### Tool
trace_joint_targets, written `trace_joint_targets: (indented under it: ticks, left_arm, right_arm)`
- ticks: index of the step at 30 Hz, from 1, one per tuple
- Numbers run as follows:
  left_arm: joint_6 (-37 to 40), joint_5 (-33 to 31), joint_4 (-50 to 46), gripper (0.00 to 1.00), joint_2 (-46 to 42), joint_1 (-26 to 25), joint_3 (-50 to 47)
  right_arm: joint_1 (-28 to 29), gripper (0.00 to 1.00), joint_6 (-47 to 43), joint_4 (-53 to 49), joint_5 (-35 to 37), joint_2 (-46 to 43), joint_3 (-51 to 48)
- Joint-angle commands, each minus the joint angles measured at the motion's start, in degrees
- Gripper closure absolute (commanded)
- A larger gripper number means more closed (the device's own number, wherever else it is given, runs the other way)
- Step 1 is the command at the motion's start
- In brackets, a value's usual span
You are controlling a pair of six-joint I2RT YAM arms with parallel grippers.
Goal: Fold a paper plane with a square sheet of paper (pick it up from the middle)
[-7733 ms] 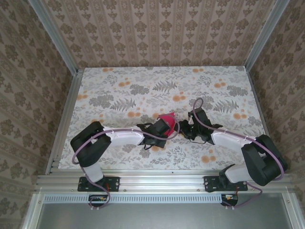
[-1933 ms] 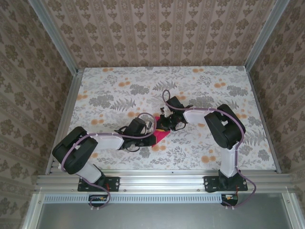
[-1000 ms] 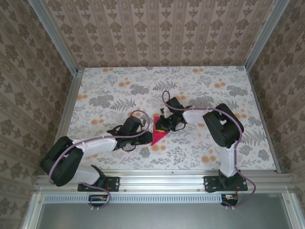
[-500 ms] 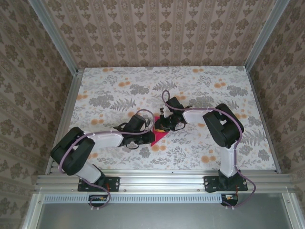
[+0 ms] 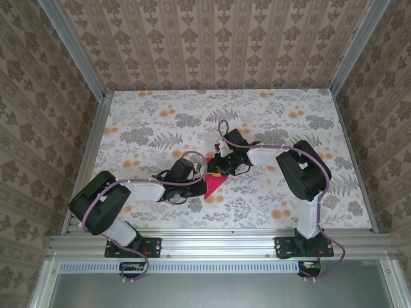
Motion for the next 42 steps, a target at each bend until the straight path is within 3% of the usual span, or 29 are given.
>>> trace_joint_targets:
  ticks: [1,5,11,25,31,37,42]
  left_arm:
    - [-1.41,-1.46,-0.23,1.00,-0.12,-0.07,-1.95]
    - [-2.01,-1.42,0.16,1.00,0.03,-0.12,-2.50]
    - [-2.08,-1.32,0.13,1.00,0.61,-0.16,-2.46]
    - [-1.59,-1.34,-1.26,1.00,0.83,-0.59,-2.32]
    - [-1.43,-1.87,-2.67,0.91,-0.03,-0.57,-1.10]
    - [-0.82,-1.69,-3.79,1.00,-0.54,-0.85,-0.77]
    - [-0.33,-1.28,-4.38,1.00,-0.53,-2.46,-0.98]
  right_arm:
    - [-1.54,0.73,-1.12,-0.17,0.57,-5.19,-0.62]
    - [-1.85,0.75,-1.51,-0.77,0.83,-6.64,-1.74]
    - [-0.92,0.86,-1.29,-0.28,-0.93,-4.30,-1.89]
    - [0.24,0.89,-2.18,-1.65,-1.37,4.90,4.14]
    - [0.33,0.89,-2.93,-2.63,-0.59,5.61,3.99]
    - [0.24,0.89,-3.66,-3.53,0.70,7.58,4.31]
    - [0.24,0.89,-4.00,-4.91,2.80,8.83,4.22]
